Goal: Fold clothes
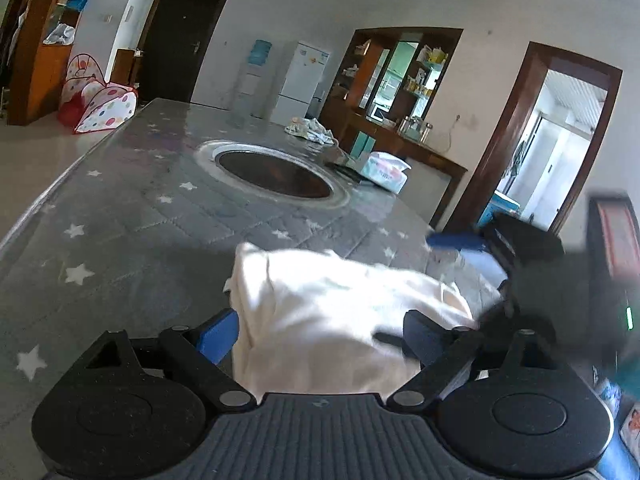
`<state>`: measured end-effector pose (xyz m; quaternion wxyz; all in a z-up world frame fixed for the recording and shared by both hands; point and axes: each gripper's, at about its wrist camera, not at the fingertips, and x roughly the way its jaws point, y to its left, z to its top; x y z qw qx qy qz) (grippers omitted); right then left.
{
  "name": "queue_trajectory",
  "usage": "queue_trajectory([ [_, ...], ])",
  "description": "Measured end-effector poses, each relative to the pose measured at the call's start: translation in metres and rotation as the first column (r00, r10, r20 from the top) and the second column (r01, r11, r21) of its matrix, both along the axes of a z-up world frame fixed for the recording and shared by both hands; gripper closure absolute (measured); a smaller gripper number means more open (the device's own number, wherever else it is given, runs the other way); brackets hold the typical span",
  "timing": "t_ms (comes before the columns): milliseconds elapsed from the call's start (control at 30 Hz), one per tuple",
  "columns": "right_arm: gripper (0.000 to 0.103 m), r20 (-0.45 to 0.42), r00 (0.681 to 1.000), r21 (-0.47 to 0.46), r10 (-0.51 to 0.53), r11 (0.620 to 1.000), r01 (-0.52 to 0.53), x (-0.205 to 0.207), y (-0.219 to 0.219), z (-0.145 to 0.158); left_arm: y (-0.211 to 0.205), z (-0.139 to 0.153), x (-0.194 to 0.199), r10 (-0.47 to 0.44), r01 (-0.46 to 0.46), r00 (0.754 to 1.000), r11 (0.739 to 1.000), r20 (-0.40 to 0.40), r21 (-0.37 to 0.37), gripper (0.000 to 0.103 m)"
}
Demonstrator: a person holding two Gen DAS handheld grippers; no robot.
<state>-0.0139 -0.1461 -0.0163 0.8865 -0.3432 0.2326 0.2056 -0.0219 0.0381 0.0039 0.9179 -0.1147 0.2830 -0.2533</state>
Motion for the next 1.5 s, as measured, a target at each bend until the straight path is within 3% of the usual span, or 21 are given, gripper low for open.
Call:
queue_trajectory([
  [167, 0.000, 0.060, 0.997, -0.031, -0.045, 0.998, 0.047, -0.017, -0.011, -0.005, -0.026, -0.006, 0.015, -0.008, 0.007, 1.000, 0.996, 0.011, 0.084, 0.038],
  [333, 0.000, 0.105, 0.990, -0.056, -0.098, 0.993, 0.104, -0.030, -0.028, -0.009, -0.039, -0.019, 0.017, -0.015, 0.010, 1.000, 0.984, 0.024, 0.179, 0.051],
  [433, 0.000, 0.107, 0.982, -0.055, -0.157, 0.985, 0.163, -0.034, -0.044, -0.010, -0.043, -0.025, 0.017, -0.015, 0.009, 0.999, 0.975, 0.029, 0.221, 0.051],
  [600, 0.000, 0.124, 0.962, -0.048, -0.244, 0.967, 0.252, -0.041, -0.070, -0.011, -0.042, -0.026, 0.019, -0.008, 0.002, 1.000, 0.974, 0.023, 0.228, 0.050],
  [867, 0.000, 0.110, 0.954, -0.028, -0.280, 0.958, 0.285, -0.057, -0.095, -0.009, -0.039, -0.027, 0.019, 0.000, -0.006, 1.000, 0.970, 0.023, 0.242, 0.050],
  [1067, 0.000, 0.085, 0.942, 0.004, -0.326, 0.945, 0.327, -0.041, -0.100, -0.009, -0.040, -0.027, 0.021, -0.005, -0.001, 1.000, 0.969, 0.022, 0.249, 0.050],
  [1200, 0.000, 0.076, 0.947, 0.011, -0.312, 0.950, 0.312, -0.040, -0.100, -0.007, -0.034, -0.020, 0.021, 0.003, -0.005, 1.000, 0.973, 0.009, 0.232, 0.044],
  [1267, 0.000, 0.084, 0.950, 0.034, -0.302, 0.953, 0.300, -0.042, -0.099, 0.002, -0.029, -0.015, 0.021, 0.023, -0.024, 1.000, 0.974, 0.007, 0.224, 0.027],
  [1433, 0.000, -0.044, 0.983, 0.153, -0.180, 0.971, 0.184, -0.039, -0.086, 0.020, -0.009, -0.003, 0.026, 0.087, -0.081, 0.996, 0.984, -0.031, 0.158, 0.010],
  [1500, 0.000, -0.106, 0.989, 0.198, -0.104, 0.972, 0.123, -0.036, -0.075, 0.021, -0.004, -0.001, 0.028, 0.102, -0.094, 0.994, 0.984, -0.045, 0.154, 0.009],
])
